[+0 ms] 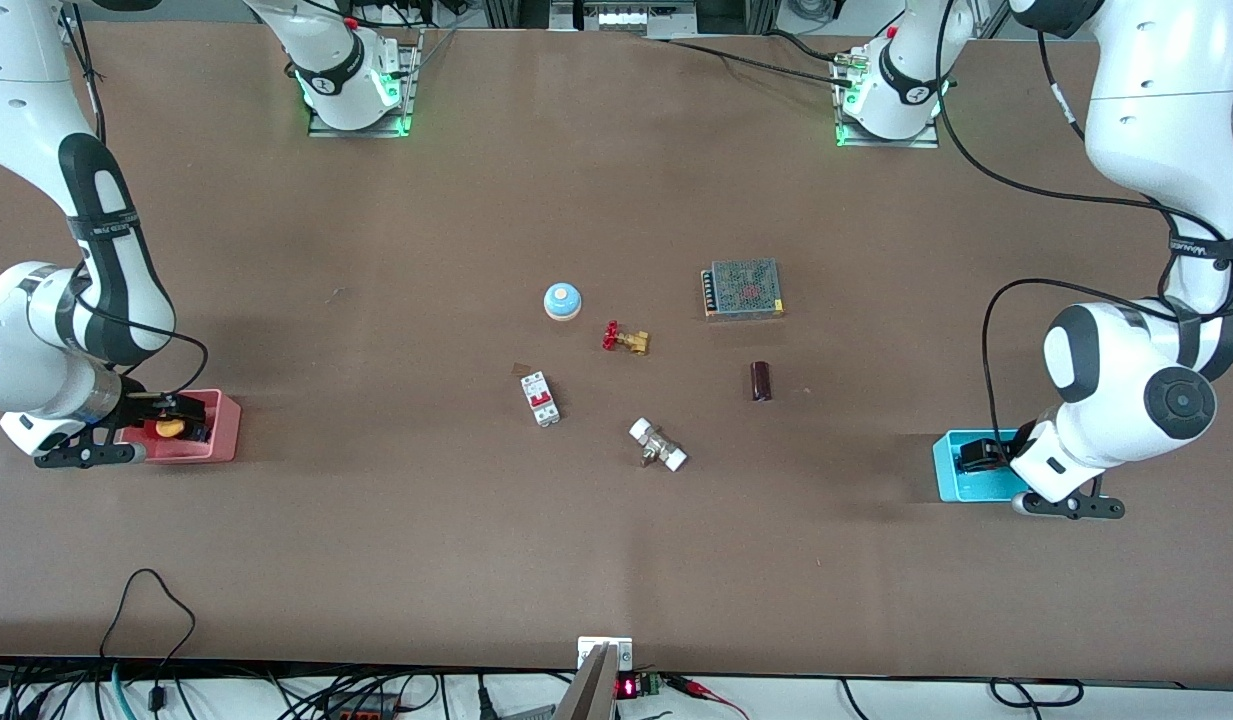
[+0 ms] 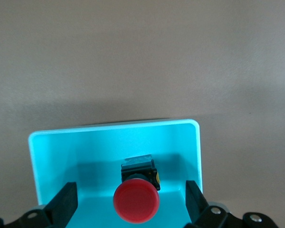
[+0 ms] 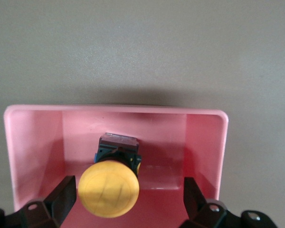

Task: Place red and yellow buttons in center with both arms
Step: 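Lower both grippers and grasp the yellow and red buttons in the trays, then lift the yellow button with the right gripper while the left gripper lifts the red, then lower both buttons onto the table toward the middle parts and open both grippers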

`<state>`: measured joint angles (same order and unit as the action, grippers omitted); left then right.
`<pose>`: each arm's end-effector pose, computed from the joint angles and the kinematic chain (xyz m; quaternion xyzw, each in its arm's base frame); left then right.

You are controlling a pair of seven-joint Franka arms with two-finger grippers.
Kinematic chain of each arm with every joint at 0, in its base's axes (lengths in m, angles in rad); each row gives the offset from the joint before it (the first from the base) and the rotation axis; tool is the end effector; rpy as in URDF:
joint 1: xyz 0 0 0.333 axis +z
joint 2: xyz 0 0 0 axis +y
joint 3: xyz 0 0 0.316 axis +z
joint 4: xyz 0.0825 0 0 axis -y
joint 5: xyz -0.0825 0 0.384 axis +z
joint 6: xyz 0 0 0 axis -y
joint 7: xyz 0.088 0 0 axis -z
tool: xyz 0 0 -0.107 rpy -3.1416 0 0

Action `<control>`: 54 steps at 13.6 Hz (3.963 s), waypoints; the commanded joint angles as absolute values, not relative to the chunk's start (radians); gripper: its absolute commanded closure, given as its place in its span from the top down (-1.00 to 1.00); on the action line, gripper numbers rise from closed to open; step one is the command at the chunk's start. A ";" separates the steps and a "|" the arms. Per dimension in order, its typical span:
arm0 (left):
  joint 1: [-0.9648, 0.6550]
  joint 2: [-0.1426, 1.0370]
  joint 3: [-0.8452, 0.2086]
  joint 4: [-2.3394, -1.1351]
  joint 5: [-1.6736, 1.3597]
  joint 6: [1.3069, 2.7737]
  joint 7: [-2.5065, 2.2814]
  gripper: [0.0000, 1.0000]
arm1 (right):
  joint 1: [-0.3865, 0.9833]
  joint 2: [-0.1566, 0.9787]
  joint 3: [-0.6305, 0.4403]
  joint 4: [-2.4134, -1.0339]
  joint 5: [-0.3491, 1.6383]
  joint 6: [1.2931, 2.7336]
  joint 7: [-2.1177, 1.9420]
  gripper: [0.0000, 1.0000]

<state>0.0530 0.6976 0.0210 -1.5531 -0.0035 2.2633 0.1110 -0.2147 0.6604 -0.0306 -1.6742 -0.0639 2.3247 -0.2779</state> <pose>0.7043 0.0499 0.2391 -0.9998 0.0199 -0.0059 0.0059 0.6603 -0.1642 0.2183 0.9986 0.0414 -0.0132 0.0302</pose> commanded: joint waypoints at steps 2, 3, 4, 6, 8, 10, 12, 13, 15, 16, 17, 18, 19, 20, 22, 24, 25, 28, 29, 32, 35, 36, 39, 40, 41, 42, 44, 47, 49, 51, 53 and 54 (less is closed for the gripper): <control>0.055 0.695 0.021 -1.568 -0.006 2.269 0.132 0.82 | -0.224 0.673 -0.017 -1.648 -0.077 2.327 -0.293 0.87; 0.055 0.695 0.021 -1.575 -0.006 2.266 0.129 0.72 | -0.221 0.673 -0.017 -1.647 -0.077 2.327 -0.291 0.77; 0.055 0.692 0.021 -1.585 -0.006 2.264 0.129 0.60 | -0.216 0.675 -0.017 -1.647 -0.078 2.327 -0.285 0.60; 0.055 0.687 0.021 -1.594 -0.006 2.258 0.126 0.38 | -0.215 0.683 -0.017 -1.640 -0.077 2.327 -0.282 0.34; 0.057 0.686 0.023 -1.600 -0.006 2.257 0.124 0.22 | -0.215 0.689 -0.017 -1.634 -0.078 2.327 -0.293 0.01; 0.060 0.681 0.023 -1.598 -0.008 2.247 0.121 0.04 | -0.215 0.689 -0.017 -1.632 -0.078 2.327 -0.293 -0.29; 0.060 0.678 0.021 -1.594 -0.008 2.240 0.111 -0.16 | -0.215 0.689 -0.017 -1.623 -0.080 2.324 -0.296 -0.52; 0.060 0.673 0.021 -1.592 -0.008 2.240 0.104 -0.27 | -0.215 0.687 -0.017 -1.614 -0.080 2.319 -0.296 -0.53; 0.060 0.651 0.023 -1.583 -0.008 2.218 0.104 -0.38 | -0.212 0.678 -0.017 -1.606 -0.081 2.304 -0.299 -0.53; 0.060 0.629 0.023 -1.577 -0.008 2.201 0.106 -0.38 | -0.212 0.654 -0.017 -1.606 -0.081 2.280 -0.299 -0.53; 0.058 0.611 0.021 -1.565 -0.008 2.174 0.106 -0.39 | -0.210 0.620 -0.015 -1.605 -0.081 2.238 -0.298 -0.53; 0.051 0.589 0.021 -1.553 -0.008 2.139 0.104 -0.39 | -0.210 0.571 -0.009 -1.605 -0.081 2.196 -0.293 -0.53; 0.048 0.571 0.015 -1.545 -0.008 2.113 0.101 -0.39 | -0.209 0.525 -0.002 -1.605 -0.080 2.147 -0.288 -0.53; 0.043 0.552 0.011 -1.545 -0.006 2.094 0.082 -0.39 | -0.195 0.485 0.009 -1.608 -0.077 2.096 -0.279 -0.53; 0.005 0.535 0.005 -1.546 -0.008 2.059 0.023 -0.39 | -0.140 0.442 0.018 -1.614 -0.061 2.019 -0.234 -0.53; -0.046 0.535 0.003 -1.549 -0.008 2.037 -0.053 -0.39 | -0.089 0.434 0.046 -1.637 -0.032 1.997 -0.126 -0.53; -0.067 0.535 0.002 -1.557 -0.009 2.036 -0.087 -0.39 | -0.072 0.434 0.066 -1.649 -0.016 1.997 -0.080 -0.53; -0.139 0.548 -0.005 -1.569 -0.017 2.042 -0.205 -0.39 | 0.013 0.468 0.086 -1.663 -0.014 2.009 0.005 -0.53; -0.158 0.557 -0.005 -1.574 -0.020 2.048 -0.237 -0.39 | 0.037 0.482 0.086 -1.661 -0.014 2.016 0.009 -0.53; -0.215 0.569 -0.006 -1.636 -0.021 2.172 -0.334 -0.39 | 0.089 0.561 0.086 -1.661 -0.012 2.077 0.009 -0.53; -0.259 0.595 -0.012 -1.706 -0.021 2.331 -0.425 -0.39 | 0.106 0.601 0.086 -1.663 -0.012 2.115 0.017 -0.53; -0.273 0.612 -0.011 -1.707 -0.021 2.353 -0.442 -0.39 | 0.116 0.603 0.086 -1.663 -0.012 2.115 0.041 -0.53; -0.299 0.638 -0.011 -1.707 -0.021 2.372 -0.466 -0.39 | 0.156 0.577 0.086 -1.719 -0.012 2.108 0.112 -0.53; -0.304 0.641 -0.011 -1.707 -0.020 2.372 -0.468 -0.39 | 0.169 0.562 0.086 -1.755 -0.012 2.126 0.126 -0.54; -0.310 0.646 -0.011 -1.707 -0.020 2.372 -0.468 -0.38 | 0.179 0.552 0.086 -1.778 -0.012 2.158 0.144 -0.54; -0.311 0.649 -0.011 -1.707 -0.020 2.372 -0.468 -0.29 | 0.181 0.554 0.087 -1.790 -0.012 2.190 0.153 -0.55; -0.311 0.650 -0.011 -1.706 -0.020 2.372 -0.468 0.09 | 0.183 0.568 0.087 -1.804 -0.011 2.242 0.167 -0.55; -0.310 0.643 -0.011 -1.697 -0.017 2.370 -0.465 0.83 | 0.205 0.571 0.087 -1.805 -0.011 2.255 0.202 -0.55; -0.298 0.611 -0.009 -1.692 -0.017 2.365 -0.457 0.88 | 0.213 0.590 0.087 -1.805 -0.011 2.290 0.215 -0.43; -0.288 0.556 0.003 -1.693 -0.015 2.358 -0.454 0.98 | 0.213 0.598 0.087 -1.802 -0.011 2.306 0.216 0.10; -0.261 0.500 0.003 -1.694 -0.006 2.324 -0.446 1.00 | 0.215 0.566 0.086 -1.795 -0.012 2.295 0.221 1.00; -0.253 0.474 0.003 -1.694 -0.008 2.295 -0.416 1.00 | 0.216 0.536 0.086 -1.792 -0.012 2.277 0.245 1.00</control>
